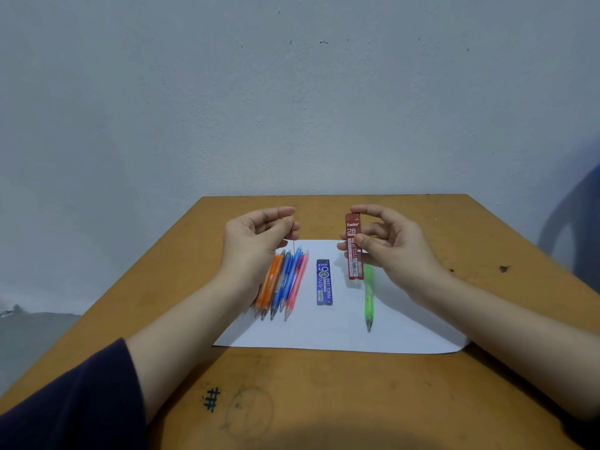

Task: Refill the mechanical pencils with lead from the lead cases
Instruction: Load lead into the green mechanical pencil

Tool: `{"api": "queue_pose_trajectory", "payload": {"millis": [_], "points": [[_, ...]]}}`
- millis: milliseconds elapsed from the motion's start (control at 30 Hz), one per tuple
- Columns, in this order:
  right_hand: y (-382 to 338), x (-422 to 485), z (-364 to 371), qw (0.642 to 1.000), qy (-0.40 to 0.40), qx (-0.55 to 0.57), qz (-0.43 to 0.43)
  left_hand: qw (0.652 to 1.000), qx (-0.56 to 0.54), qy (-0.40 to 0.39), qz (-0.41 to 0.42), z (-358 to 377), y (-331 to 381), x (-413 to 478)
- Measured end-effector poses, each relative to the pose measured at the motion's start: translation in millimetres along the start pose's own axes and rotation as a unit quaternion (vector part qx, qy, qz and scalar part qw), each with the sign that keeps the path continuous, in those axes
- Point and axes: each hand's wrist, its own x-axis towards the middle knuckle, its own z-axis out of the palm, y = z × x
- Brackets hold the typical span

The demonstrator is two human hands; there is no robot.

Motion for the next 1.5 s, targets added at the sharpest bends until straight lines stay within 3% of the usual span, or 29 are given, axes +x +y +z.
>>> {"api": "queue_pose_trajectory", "payload": {"millis": [167,433,733,1067,1500], "points": [[6,0,7,0.997,-0.011,-0.044,0.066,1.0,0.016,0.0,0.004,0,-1,0],[8,-2,7,0.96,-0.031,-0.27,0.06,1.0,0.009,0.0,0.013,-1,0,-1],[11,-6,9,0.871,-0.027,-0.489,-0.025,0.999,0.025,-0.01,0.019,0,-2,0],[-2,-4,-2,0.863,0.011,-0.503,-0.046,1.0,0.021,-0.021,0.005,1,-6,1],[-1,-1,-13,0.838,0.052,-0.529,0.123,1.0,0.012,-0.006,0.013,3,-4,-2]]}}
